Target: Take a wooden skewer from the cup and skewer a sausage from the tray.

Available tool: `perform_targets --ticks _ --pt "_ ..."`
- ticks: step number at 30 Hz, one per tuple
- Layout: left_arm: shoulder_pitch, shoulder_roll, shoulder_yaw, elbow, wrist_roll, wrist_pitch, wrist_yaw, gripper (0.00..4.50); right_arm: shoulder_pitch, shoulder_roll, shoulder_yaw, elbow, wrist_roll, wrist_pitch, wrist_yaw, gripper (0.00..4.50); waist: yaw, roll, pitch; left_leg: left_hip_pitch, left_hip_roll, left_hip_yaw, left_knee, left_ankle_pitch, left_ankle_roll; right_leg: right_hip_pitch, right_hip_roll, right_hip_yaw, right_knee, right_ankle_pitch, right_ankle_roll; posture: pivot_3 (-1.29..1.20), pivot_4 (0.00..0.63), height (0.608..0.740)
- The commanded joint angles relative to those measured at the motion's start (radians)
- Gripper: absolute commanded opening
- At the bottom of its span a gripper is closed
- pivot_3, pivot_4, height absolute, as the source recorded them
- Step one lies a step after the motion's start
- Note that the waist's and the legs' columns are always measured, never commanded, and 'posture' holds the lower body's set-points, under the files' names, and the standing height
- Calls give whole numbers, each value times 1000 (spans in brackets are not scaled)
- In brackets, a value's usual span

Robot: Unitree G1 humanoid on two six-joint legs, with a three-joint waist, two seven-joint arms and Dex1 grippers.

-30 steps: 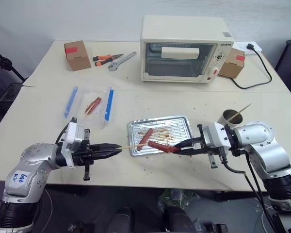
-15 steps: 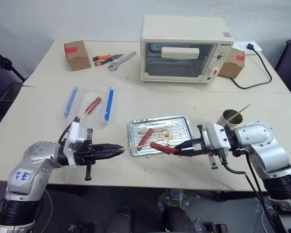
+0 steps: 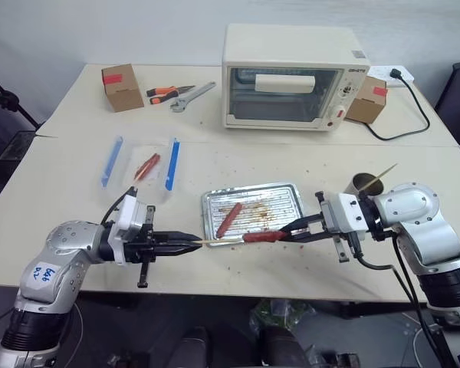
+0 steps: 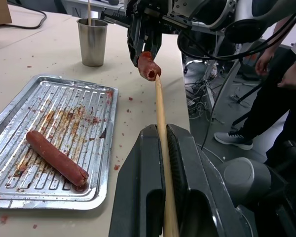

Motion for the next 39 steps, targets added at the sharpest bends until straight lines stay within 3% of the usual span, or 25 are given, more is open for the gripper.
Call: perform_targets --ticks 1,14,24,39 --pt "-20 -13 -11 3 15 -8 27 0 -28 -3 13 -49 14 -18 17 231 0 0 0 0 0 0 0 0 0 0 0 0 0 0 0 0 150 740" --pt "-11 -6 -9 7 8 7 25 0 -48 8 8 -24 13 -57 19 231 0 0 0 0 0 0 0 0 0 0 0 0 0 0 0 0 150 740" --pt "5 56 63 56 -8 8 -23 0 -15 -5 -8 2 26 -78 22 231 0 0 0 0 0 0 0 0 0 0 0 0 0 0 0 0 150 740" --pt "-24 21 28 44 -13 16 -26 0 -6 -6 -6 4 27 -75 15 231 -1 0 0 0 0 0 0 0 0 0 0 0 1 0 0 0 150 740"
